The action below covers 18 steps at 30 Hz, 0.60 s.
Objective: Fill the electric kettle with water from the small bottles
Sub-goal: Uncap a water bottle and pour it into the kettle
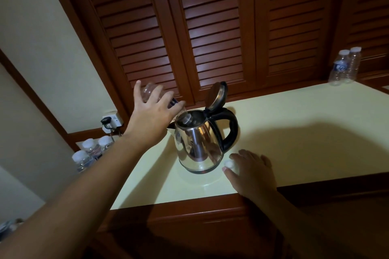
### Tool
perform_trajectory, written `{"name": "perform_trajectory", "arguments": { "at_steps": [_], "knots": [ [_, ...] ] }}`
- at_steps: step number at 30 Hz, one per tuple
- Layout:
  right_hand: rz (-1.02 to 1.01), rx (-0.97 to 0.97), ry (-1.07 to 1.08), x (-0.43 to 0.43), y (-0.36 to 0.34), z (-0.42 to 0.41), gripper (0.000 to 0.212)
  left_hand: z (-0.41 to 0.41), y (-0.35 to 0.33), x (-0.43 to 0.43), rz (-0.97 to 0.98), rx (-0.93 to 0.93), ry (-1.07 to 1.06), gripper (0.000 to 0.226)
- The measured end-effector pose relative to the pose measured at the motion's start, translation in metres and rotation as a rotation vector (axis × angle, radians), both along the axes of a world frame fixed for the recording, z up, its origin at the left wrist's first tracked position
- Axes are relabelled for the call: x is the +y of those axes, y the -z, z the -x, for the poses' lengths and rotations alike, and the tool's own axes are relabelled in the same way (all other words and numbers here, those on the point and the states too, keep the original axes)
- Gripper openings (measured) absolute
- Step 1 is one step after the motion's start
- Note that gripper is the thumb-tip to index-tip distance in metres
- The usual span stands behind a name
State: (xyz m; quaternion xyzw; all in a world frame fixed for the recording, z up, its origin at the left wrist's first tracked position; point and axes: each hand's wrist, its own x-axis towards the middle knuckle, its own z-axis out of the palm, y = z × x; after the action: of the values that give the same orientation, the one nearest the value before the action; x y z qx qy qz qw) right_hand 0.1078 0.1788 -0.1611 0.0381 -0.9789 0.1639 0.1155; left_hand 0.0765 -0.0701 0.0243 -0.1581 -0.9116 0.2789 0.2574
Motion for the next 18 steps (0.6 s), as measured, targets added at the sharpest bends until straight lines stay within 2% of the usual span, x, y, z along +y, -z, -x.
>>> {"name": "perform_trajectory", "arguments": {
  "at_steps": [2,5,8,10,13,18],
  "knots": [
    [0.010,-0.014,0.013,-0.001,-0.004,0.002,0.040,-0.002,0.002,-0.003,-0.143,-0.027,-0.078,0.088],
    [0.071,0.010,-0.013,0.000,-0.010,0.003,0.031,-0.012,0.007,-0.006,-0.538,-0.089,-0.122,0.065],
    [0.255,0.077,-0.131,0.006,-0.026,-0.004,0.030,-0.038,0.018,-0.007,-0.995,-0.117,-0.060,0.043],
    [0.362,0.104,-0.230,0.011,-0.045,-0.010,0.036,-0.062,0.029,-0.001,-1.195,-0.172,0.020,0.037],
    [0.372,0.093,-0.351,0.019,-0.081,-0.014,0.038,-0.095,0.050,0.012,-1.321,-0.265,0.175,0.042],
    [0.229,0.028,-0.490,0.024,-0.135,-0.014,0.039,-0.108,0.074,0.019,-1.344,-0.370,0.256,0.045]
  ]
}}
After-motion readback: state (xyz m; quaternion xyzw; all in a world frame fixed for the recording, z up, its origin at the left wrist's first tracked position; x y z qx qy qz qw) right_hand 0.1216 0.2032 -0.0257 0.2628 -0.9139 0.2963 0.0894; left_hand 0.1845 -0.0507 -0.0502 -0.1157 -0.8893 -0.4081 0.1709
